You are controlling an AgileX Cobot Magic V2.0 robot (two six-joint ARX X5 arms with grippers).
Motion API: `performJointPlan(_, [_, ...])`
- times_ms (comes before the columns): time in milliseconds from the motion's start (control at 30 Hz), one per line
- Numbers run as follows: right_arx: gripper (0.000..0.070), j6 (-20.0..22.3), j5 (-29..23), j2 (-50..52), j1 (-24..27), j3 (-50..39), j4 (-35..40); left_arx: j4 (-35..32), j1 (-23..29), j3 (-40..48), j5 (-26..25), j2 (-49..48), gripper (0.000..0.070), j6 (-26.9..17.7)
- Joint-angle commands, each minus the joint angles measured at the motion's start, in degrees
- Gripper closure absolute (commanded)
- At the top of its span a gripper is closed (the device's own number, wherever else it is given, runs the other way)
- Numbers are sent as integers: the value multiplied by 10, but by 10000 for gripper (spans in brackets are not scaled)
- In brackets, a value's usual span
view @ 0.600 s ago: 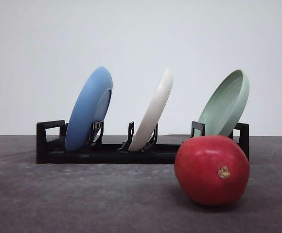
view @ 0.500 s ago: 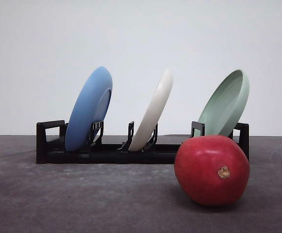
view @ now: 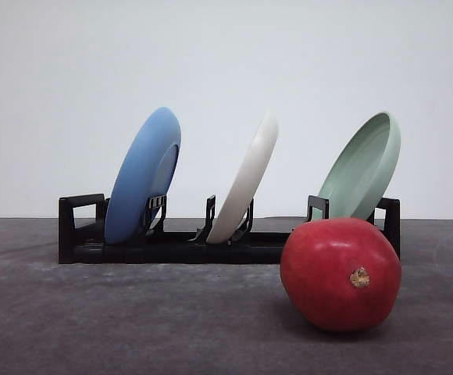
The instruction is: Place pomegranate in white plate
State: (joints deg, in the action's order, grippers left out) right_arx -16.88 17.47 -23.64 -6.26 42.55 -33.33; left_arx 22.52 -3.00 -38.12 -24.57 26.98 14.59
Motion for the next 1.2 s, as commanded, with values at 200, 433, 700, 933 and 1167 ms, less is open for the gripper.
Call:
performJointPlan(200, [694, 132, 180, -110, 0, 174, -116, 61, -15, -154, -166, 117, 697, -28])
performJointPlan(433, [694, 161, 234, -137, 0, 212, -138, 106, -35, -212, -263, 160, 699, -104])
performJointPlan(700, [690, 161, 232, -137, 0, 212, -138, 107, -41, -213, -267, 161, 683, -114])
performJointPlan(933, [267, 161, 230, -137, 0, 212, -138, 107, -41, -213, -265, 161, 225, -114])
performJointPlan(1167, [133, 161, 230, -137, -12, 212, -138, 107, -41, -213, -265, 169, 67, -114])
